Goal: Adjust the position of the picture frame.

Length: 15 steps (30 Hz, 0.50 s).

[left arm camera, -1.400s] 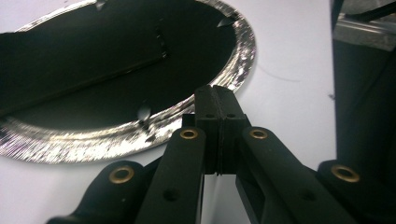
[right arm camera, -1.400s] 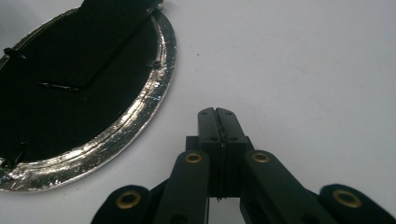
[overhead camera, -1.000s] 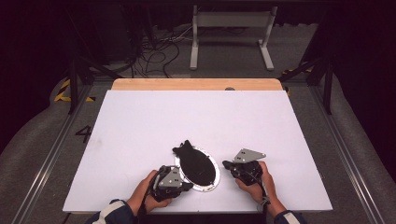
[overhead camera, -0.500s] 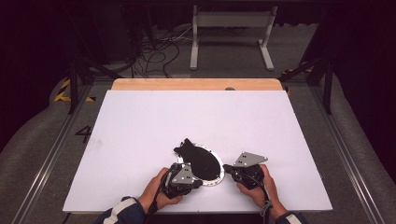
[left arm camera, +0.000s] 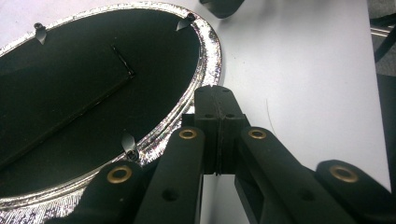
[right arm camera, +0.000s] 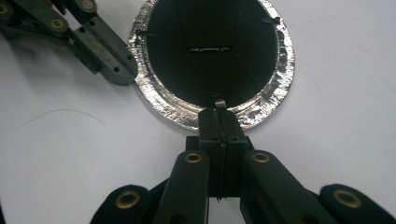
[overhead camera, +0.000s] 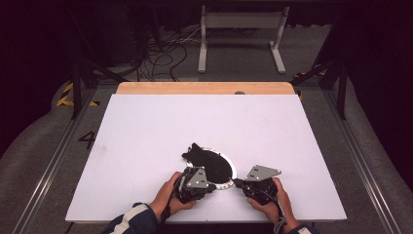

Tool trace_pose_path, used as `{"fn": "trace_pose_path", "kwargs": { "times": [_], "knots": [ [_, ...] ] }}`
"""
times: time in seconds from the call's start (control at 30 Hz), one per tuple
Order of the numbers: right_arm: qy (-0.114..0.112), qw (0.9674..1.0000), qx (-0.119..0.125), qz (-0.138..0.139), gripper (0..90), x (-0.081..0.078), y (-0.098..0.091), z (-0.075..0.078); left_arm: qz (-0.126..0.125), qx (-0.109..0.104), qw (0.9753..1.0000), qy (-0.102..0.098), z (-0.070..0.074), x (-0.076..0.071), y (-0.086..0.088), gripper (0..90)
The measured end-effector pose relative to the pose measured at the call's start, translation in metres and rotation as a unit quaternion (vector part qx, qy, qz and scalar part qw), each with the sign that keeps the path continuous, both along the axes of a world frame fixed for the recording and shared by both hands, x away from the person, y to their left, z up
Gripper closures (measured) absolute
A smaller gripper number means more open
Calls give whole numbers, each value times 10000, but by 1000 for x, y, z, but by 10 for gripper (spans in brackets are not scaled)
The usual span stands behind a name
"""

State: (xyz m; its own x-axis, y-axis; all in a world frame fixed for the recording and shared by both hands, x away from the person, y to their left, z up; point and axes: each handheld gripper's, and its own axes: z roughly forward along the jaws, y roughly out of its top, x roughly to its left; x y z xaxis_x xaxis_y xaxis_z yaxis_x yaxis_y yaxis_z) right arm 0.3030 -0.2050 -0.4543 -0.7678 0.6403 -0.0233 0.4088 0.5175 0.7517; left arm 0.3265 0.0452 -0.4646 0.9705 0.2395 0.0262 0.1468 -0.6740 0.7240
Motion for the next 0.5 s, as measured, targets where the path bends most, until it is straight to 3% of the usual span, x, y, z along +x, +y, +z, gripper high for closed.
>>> {"fn": "trace_pose_path", "kwargs": {
  "times": [0.27, 0.4, 0.5],
  "knots": [
    [23, 9999, -84, 142, 900, -3, 3, -3, -43, 79, 9998, -168, 3, 0, 5, 900],
    [48, 9998, -103, 168, 900, -3, 4, -5, 61, -78, 9995, -290, 14, 2, 19, 900],
    [61, 9997, -74, 210, 900, -3, 6, -6, 248, -341, 9987, -300, 22, 6, 34, 900]
  ]
}}
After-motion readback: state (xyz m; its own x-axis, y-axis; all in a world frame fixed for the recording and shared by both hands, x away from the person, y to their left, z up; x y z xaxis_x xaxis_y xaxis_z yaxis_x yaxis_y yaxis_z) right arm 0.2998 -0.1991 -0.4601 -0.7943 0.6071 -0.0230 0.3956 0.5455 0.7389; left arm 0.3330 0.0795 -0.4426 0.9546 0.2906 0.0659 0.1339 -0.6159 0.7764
